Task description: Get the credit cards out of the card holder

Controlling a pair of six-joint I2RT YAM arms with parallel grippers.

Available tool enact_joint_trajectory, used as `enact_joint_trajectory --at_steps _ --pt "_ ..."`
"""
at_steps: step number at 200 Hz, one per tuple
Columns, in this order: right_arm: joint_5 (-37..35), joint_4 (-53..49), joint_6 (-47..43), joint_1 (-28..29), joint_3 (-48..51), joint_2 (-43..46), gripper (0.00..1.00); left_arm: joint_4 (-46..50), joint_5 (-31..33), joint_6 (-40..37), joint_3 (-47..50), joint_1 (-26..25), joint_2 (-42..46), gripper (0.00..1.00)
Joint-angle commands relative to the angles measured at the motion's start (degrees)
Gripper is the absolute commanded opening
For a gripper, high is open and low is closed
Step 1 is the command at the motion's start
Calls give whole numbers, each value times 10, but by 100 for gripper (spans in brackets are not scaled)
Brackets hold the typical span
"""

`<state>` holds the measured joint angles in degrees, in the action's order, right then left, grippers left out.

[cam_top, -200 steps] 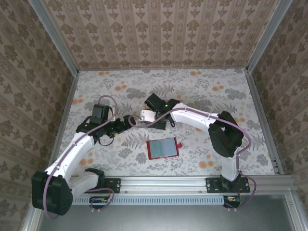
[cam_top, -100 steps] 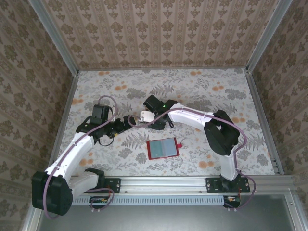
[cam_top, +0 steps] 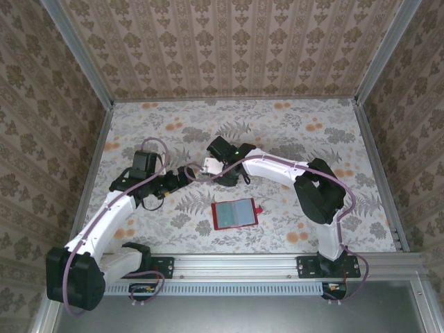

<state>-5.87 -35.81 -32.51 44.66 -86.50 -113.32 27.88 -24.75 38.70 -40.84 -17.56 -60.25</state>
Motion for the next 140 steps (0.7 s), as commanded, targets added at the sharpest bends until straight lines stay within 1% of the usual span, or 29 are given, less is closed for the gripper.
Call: enact_joint_trajectory --at_steps 1,34,67,72,97,120,128,138,140 --pt "-10 15 33 -7 11 34 36 2 -13 -4 8 3 12 100" --pt "-12 31 78 -14 34 76 40 -1 -17 3 13 3 13 100" --pt "-25 47 134 -20 71 125 40 -12 -24 17 23 0 16 100" --pt "-25 66 144 -20 80 135 39 -14 -23 20 25 -2 17 100" --pt "-16 91 217 -21 130 194 39 -24 -20 38 35 -19 21 98" --pt "19 91 307 -26 172 241 34 -51 -12 74 56 -50 27 91" --pt "33 87 342 -29 184 254 30 -62 -6 89 64 -67 26 87" --pt "49 79 387 -31 198 266 24 -74 4 105 74 -82 25 84" --pt "54 78 396 -31 200 269 23 -76 6 107 75 -96 25 83"
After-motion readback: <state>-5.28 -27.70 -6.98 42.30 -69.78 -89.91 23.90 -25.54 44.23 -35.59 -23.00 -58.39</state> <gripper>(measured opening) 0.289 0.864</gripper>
